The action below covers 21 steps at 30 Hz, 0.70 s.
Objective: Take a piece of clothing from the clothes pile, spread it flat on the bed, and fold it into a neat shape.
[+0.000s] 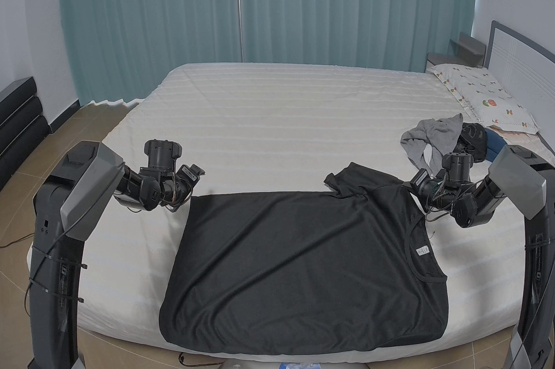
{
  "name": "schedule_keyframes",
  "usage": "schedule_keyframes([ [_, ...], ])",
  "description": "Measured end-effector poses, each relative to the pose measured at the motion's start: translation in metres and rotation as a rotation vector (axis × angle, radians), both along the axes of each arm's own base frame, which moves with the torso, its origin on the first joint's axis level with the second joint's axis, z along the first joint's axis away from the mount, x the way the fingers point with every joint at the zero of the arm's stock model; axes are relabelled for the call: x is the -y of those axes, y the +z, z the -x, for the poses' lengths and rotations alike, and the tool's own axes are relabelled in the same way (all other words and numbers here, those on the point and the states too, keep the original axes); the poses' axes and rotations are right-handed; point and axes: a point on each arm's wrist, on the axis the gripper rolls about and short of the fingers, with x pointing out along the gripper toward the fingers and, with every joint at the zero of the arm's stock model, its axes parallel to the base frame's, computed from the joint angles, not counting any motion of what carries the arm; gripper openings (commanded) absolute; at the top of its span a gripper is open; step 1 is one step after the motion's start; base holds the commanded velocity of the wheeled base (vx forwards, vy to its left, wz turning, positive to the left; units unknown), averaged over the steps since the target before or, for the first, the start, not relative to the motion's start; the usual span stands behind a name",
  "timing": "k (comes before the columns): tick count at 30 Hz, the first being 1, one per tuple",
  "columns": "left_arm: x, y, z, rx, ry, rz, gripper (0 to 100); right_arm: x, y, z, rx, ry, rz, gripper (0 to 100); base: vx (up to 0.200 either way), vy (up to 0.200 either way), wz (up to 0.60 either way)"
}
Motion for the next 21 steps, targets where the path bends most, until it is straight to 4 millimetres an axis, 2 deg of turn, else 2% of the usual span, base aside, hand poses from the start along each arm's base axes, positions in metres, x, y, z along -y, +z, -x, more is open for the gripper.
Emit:
schedule_keyframes([
  [5, 0.009, -0.013, 0.0, -0.019, -0.028, -0.017, 100, 0.0, 0.0, 0.0, -0.001, 0.0, 0.001, 0, 0.0, 0.0, 0.0],
  [6, 0.013, -0.015, 0.0, -0.021, -0.039, -0.025, 0, 0.0, 0.0, 0.0, 0.0, 0.0, 0.001, 0, 0.0, 0.0, 0.0],
  [15, 0.02, -0.028, -0.001, -0.031, -0.058, -0.07, 0, -0.002, -0.003, -0.001, -0.002, 0.003, 0.002, 0, 0.0, 0.0, 0.0],
  [21, 0.017, -0.024, -0.007, 0.016, 0.012, -0.101, 0, -0.002, 0.0, -0.003, 0.022, -0.002, 0.002, 0, 0.0, 0.0, 0.0],
])
